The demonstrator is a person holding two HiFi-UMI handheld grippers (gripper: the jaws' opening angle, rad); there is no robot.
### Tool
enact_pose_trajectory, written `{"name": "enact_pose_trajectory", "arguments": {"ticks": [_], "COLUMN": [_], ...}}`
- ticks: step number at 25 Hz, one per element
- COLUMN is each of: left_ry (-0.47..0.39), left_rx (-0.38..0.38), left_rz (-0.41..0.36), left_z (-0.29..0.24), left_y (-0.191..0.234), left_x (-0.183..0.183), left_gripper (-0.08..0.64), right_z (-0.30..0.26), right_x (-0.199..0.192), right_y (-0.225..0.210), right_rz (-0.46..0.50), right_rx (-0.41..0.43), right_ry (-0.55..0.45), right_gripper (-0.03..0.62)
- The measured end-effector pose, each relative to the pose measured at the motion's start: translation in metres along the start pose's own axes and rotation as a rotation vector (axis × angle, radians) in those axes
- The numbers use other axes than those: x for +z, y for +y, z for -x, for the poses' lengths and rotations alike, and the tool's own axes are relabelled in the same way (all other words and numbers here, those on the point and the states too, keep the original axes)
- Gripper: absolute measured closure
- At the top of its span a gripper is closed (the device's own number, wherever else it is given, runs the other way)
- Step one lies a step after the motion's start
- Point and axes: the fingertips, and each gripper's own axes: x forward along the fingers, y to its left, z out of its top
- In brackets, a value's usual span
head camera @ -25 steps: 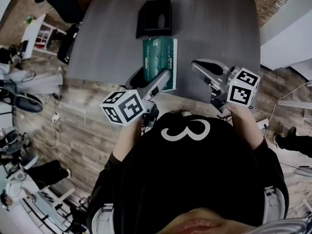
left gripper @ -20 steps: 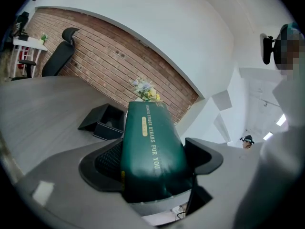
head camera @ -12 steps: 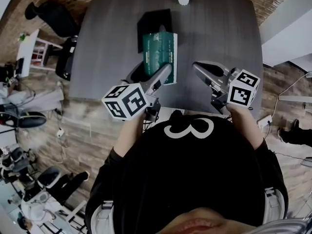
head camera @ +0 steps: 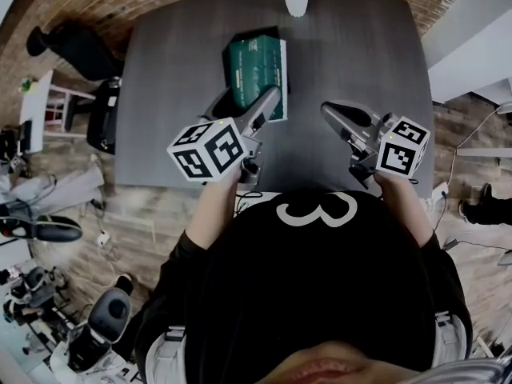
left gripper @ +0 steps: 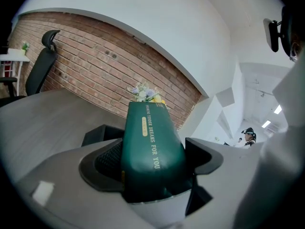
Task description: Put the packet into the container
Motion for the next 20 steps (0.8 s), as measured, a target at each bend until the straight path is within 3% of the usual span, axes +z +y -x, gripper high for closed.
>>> {"name": "enact_pose_trajectory", "arguments": {"ticks": [12, 20], "left_ry": [-0.008, 0.058], "left_rx": [0.090, 0.197], "left_rz": [-0.044, -0.037], "left_z": [-0.054, -0.089], "left_y": [0.044, 0.086], "left_x": [0.025, 0.004], "left_gripper": [0.130, 0.130], "right_z": [-0.002, -0.001], "right_x": [0.003, -0.003], "right_y": [-0.025, -0.040], "right_rz": [-0.018, -0.043], "right_rx": [-0.080, -0.116], "right_ry": [-0.027, -0.031], "right_gripper": [0.591, 0.591]}}
